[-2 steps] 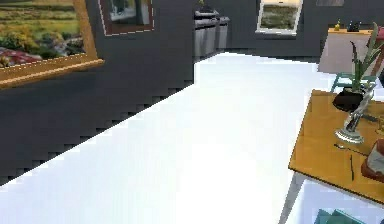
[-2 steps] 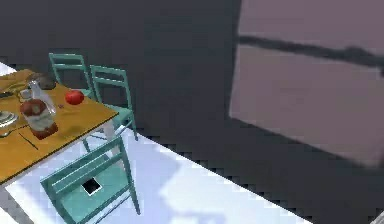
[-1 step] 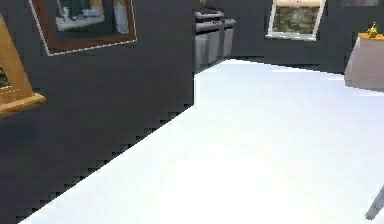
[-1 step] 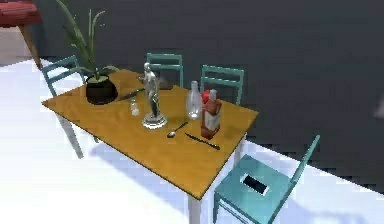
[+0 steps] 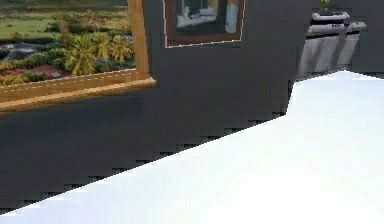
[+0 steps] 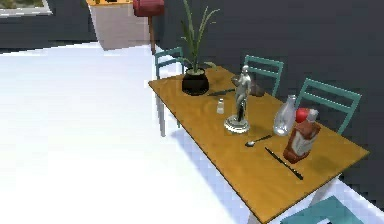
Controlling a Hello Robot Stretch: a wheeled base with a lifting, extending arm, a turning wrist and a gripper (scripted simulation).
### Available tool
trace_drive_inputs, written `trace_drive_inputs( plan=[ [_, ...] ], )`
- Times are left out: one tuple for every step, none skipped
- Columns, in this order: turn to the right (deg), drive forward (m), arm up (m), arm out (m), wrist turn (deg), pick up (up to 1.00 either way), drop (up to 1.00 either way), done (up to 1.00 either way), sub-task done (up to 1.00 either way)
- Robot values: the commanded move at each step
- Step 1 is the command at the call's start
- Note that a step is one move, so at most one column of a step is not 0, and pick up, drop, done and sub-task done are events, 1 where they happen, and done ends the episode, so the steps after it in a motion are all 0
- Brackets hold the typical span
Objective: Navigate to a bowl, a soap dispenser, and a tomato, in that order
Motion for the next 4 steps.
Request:
trace_drive_inputs(
  plan=[
    [0.0, 0.05, 0.0, 0.0, 0.0, 0.0, 0.0, 0.0, 0.0],
    [45.0, 0.0, 0.0, 0.0, 0.0, 0.0, 0.0, 0.0, 0.0],
    [15.0, 0.0, 0.0, 0.0, 0.0, 0.0, 0.0, 0.0, 0.0],
    [0.0, 1.0, 0.0, 0.0, 0.0, 0.0, 0.0, 0.0, 0.0]
  ],
)
